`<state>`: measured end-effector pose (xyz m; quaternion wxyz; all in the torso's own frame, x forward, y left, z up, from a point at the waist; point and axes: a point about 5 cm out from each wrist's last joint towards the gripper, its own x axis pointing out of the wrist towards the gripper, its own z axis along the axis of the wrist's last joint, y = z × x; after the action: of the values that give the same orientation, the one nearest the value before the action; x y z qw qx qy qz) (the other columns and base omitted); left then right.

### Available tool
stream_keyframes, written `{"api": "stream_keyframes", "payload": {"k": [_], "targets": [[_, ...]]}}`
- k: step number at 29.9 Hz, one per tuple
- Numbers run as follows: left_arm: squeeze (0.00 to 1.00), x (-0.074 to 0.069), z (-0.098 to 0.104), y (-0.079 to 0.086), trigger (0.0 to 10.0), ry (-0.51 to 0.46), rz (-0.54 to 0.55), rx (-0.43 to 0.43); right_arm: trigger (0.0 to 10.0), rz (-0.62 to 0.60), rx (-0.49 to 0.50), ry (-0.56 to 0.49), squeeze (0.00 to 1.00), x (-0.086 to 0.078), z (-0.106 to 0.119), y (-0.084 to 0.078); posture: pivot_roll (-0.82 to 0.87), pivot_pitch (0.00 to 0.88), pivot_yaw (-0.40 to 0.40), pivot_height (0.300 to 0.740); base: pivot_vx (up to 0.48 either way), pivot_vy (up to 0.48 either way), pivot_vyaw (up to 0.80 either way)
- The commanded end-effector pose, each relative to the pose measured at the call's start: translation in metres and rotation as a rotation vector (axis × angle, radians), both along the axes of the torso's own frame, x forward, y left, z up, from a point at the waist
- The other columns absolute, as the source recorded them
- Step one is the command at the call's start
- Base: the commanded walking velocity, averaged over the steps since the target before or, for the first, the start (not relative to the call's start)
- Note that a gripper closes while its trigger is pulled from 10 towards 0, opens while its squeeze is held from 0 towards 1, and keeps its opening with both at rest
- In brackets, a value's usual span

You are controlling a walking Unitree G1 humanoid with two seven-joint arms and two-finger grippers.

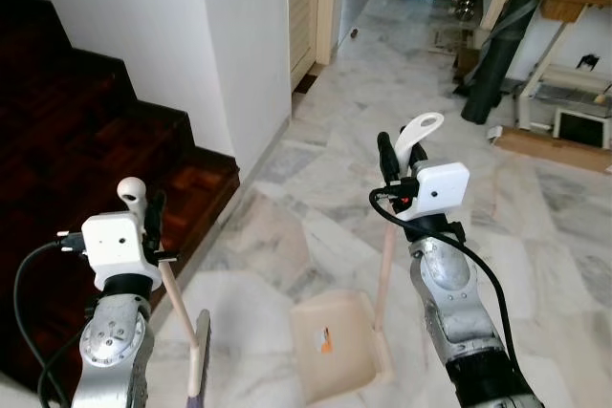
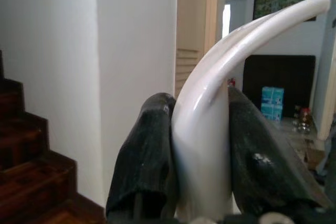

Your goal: Sweep floor

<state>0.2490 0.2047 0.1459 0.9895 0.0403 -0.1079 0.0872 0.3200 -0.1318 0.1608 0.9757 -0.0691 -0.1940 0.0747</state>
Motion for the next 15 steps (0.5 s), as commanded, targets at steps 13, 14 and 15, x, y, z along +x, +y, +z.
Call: {"api": "stream_keyframes", "payload": {"k": [13, 14, 15], "targets": [[0.0, 0.0011, 0.0109, -0.0012, 10.0, -0.043, -0.025, 0.013, 10.0, 0.001, 0.003, -0.055, 0.0, 0.0031, 0.0143, 0.0008, 0.03, 0.058, 0.026, 0.74, 0.48, 0.0, 0.0], [0.0, 0.001, 0.011, -0.0016, 10.0, -0.043, -0.027, 0.013, 10.0, 0.002, 0.006, -0.056, 0.0, 0.0027, 0.0142, 0.0011, 0.03, 0.055, 0.028, 0.74, 0.48, 0.0, 0.0], [0.0, 0.001, 0.011, -0.0016, 10.0, -0.043, -0.027, 0.013, 10.0, 0.002, 0.006, -0.056, 0.0, 0.0027, 0.0142, 0.0011, 0.03, 0.055, 0.028, 0.74, 0.48, 0.0, 0.0]]}}
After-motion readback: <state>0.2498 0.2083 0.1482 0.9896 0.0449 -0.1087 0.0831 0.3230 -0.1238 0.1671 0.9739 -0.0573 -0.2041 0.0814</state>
